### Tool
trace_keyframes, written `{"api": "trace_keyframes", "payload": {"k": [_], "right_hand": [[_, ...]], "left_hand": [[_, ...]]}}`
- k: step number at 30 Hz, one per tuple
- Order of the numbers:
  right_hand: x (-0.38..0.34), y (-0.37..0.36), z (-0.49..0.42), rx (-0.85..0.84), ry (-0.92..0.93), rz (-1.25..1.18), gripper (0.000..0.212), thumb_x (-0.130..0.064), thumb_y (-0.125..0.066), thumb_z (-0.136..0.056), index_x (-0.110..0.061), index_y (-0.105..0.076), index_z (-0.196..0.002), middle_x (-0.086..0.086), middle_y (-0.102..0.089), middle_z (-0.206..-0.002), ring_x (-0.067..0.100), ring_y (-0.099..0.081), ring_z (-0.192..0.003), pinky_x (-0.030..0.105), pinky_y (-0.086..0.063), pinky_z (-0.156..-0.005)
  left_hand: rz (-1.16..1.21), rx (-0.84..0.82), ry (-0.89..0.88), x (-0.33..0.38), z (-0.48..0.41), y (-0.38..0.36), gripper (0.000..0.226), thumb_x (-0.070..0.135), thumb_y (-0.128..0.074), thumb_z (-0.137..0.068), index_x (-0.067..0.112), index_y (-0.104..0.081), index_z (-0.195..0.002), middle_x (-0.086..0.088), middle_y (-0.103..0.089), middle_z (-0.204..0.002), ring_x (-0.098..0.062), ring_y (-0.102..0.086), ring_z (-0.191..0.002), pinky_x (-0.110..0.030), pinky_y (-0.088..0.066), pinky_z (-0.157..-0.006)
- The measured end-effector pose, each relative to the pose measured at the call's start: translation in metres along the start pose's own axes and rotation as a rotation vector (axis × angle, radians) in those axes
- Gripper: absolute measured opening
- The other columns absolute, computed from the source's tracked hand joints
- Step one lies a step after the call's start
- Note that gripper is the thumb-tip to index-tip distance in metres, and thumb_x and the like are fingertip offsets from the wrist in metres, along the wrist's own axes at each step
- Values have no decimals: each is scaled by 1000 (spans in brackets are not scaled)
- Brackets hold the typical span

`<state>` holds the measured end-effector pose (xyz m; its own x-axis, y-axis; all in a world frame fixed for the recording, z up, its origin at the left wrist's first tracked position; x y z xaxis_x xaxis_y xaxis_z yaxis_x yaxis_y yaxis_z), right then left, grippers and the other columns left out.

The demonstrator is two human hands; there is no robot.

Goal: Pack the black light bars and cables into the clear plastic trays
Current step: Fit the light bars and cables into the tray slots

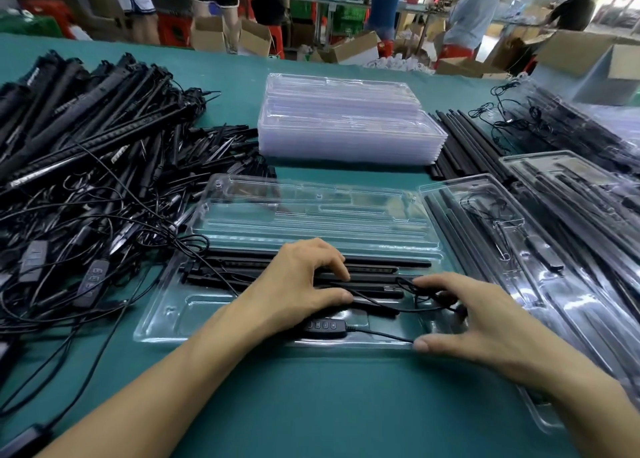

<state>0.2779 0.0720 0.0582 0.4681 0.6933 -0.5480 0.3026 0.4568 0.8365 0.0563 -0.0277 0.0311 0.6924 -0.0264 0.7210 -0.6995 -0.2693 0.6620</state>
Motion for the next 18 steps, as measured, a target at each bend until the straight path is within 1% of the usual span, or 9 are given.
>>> {"api": "trace_keyframes", "payload": {"k": [3,5,7,8,10,12,15,17,18], "right_hand": [[-1,-3,-2,-17,43,-16,69,-58,-79,-64,-46,-57,-128,-28,-61,-117,-9,-56,-107,6,-41,-86],[-1,-3,-2,-33,71,-14,54,-56,-76,-69,-50,-62,-121,-27,-63,-114,-4,-58,-105,11,-44,-84],[1,-3,-2,-39,64,-31,39,-53,-76,-70,-43,-71,-107,-22,-66,-106,2,-62,-98,18,-49,-80],[1,-3,-2,-29,58,-40,34,-49,-79,-71,-39,-73,-103,-20,-67,-102,3,-63,-95,21,-50,-79],[2,-2,-3,14,59,-2,27,-38,-83,-74,-32,-74,-99,-19,-68,-94,2,-64,-89,21,-50,-77],[1,-5,-4,57,78,78,21,-28,-82,-78,-29,-72,-96,-17,-67,-88,3,-62,-83,22,-50,-74],[-7,-15,-3,121,156,201,19,-14,-77,-79,-25,-71,-93,-15,-66,-86,3,-62,-78,27,-52,-71],[-9,-20,-2,195,204,244,26,0,-75,-73,-20,-71,-89,-11,-67,-82,9,-64,-73,30,-54,-66],[-8,-21,-1,239,210,233,29,5,-75,-70,-20,-72,-87,-10,-67,-80,8,-64,-72,28,-53,-65]], "left_hand": [[-18,-3,-18,-1,2,-1,17,32,-86,-74,24,-76,-85,13,-66,-108,5,-57,-106,-12,-39,-96],[-4,5,-24,0,2,-1,14,29,-87,-74,25,-76,-83,14,-66,-108,6,-57,-106,-10,-38,-93],[35,34,-60,2,3,0,16,23,-88,-72,23,-76,-83,13,-67,-104,4,-60,-102,-7,-39,-88],[59,51,-86,4,4,1,19,19,-89,-71,21,-76,-85,11,-69,-100,0,-63,-99,-8,-42,-86],[107,64,-123,6,6,3,23,15,-89,-70,19,-76,-88,10,-70,-93,-6,-66,-92,-16,-49,-82],[138,41,-151,7,7,3,19,17,-88,-72,20,-77,-87,11,-71,-86,-8,-67,-86,-20,-52,-78],[65,-33,-216,13,9,-3,9,31,-83,-78,24,-79,-82,14,-71,-81,-8,-64,-81,-20,-49,-74],[-5,-74,-245,16,9,-7,11,39,-81,-79,29,-79,-81,14,-69,-80,-8,-61,-80,-23,-48,-73],[-21,-87,-249,16,10,-8,11,42,-81,-78,31,-79,-81,15,-67,-80,-8,-59,-80,-24,-47,-73]]}}
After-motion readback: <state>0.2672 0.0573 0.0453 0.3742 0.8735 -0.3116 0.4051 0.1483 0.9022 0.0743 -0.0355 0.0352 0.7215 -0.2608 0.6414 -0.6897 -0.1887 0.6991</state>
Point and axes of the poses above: each hand's wrist, its own z-axis away from the middle knuckle, its own y-axis out of the back of the hand, x = y × z, the point moved 4 cm from there along -z, towards the middle knuckle
